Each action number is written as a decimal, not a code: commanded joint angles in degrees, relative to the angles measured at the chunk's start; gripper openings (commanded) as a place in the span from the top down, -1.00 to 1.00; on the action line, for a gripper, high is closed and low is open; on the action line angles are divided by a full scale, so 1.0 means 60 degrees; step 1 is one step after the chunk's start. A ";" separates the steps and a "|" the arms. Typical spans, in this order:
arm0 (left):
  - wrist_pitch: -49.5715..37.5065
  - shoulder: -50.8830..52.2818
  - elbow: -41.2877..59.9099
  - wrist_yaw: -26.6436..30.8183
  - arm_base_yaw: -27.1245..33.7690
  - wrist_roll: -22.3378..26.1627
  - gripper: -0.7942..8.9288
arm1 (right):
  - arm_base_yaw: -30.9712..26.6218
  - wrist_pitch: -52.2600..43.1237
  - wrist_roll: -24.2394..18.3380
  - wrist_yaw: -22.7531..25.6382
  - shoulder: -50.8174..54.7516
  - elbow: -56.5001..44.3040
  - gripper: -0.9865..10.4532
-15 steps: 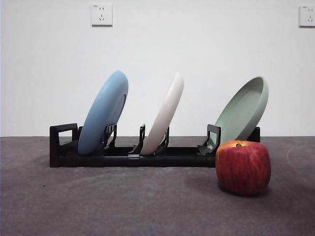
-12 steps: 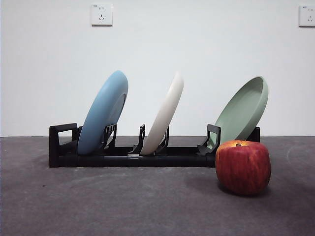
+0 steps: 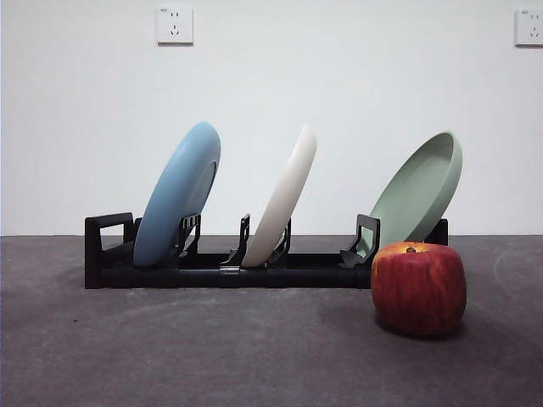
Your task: Take the blue plate from the plate rack,put the plate on the table,take the apple from the table,put the apple in the plate
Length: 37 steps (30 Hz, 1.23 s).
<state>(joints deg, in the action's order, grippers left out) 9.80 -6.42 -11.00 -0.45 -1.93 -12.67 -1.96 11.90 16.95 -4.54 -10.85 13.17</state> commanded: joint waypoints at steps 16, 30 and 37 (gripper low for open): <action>0.1894 -0.6349 -0.5934 -0.3909 0.0026 0.0393 0.85 | -0.0011 0.2361 -0.0940 -0.5359 -0.6033 0.5890 0.82; 0.2146 -0.8845 -0.7326 -0.6244 -0.0302 -0.0109 0.13 | -0.0011 0.2849 -0.1162 -0.5985 -0.7300 0.6714 0.10; 0.2106 -1.0597 -0.8732 -0.5581 -0.1140 0.0069 0.13 | -0.0011 0.2841 -0.1155 -0.5989 -0.7297 0.6714 0.11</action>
<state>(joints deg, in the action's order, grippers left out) 22.41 -68.20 -62.17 -34.92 -8.10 -13.13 -1.96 29.32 10.66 -40.47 -54.68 53.15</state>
